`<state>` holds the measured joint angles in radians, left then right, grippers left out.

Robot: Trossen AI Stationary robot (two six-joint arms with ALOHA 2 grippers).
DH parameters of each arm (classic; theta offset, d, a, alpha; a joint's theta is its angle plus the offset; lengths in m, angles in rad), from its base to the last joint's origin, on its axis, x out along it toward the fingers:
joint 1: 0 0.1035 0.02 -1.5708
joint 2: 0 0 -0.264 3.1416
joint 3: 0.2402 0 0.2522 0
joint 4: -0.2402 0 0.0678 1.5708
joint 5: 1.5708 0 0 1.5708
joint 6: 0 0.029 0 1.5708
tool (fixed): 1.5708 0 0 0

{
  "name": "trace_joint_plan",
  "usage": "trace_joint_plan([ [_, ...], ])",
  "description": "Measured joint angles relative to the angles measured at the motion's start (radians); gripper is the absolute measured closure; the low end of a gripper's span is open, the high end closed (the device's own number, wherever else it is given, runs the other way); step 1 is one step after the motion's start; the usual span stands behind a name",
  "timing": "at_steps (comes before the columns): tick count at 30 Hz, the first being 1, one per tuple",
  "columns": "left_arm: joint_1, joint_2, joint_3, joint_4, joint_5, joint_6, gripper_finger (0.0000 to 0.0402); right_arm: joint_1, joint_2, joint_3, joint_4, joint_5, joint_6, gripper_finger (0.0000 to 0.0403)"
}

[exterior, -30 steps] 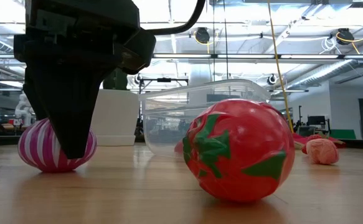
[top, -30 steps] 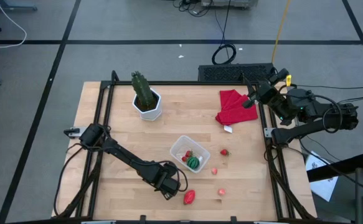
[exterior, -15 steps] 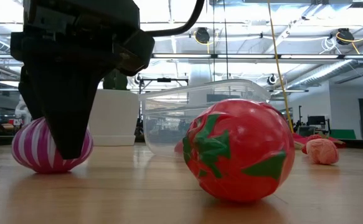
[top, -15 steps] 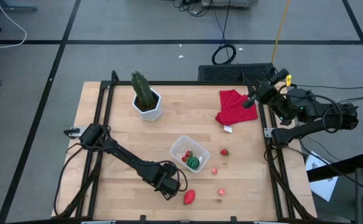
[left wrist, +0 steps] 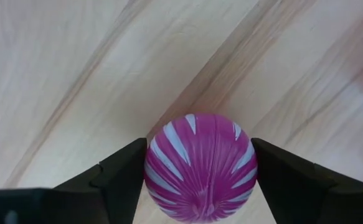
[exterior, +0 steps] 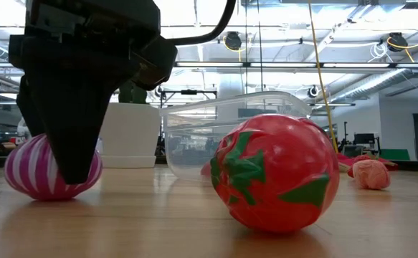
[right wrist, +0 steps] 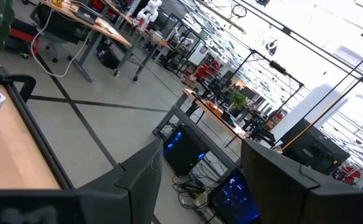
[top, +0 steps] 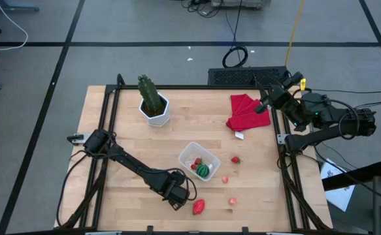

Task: Pick and placing Produce into tupperware
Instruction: Put the onion into the transparent bin

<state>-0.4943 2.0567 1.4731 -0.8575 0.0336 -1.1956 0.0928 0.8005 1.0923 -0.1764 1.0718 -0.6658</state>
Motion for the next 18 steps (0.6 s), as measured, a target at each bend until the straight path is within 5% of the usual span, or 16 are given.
trace_joint_plan([
  [18, 0.057, -0.052, 0.003, 0.024, 0.013, 0.025, 0.0124, 0.0, 0.0, 0.0, 0.0, 0.0, 0.017, 0.0193],
])
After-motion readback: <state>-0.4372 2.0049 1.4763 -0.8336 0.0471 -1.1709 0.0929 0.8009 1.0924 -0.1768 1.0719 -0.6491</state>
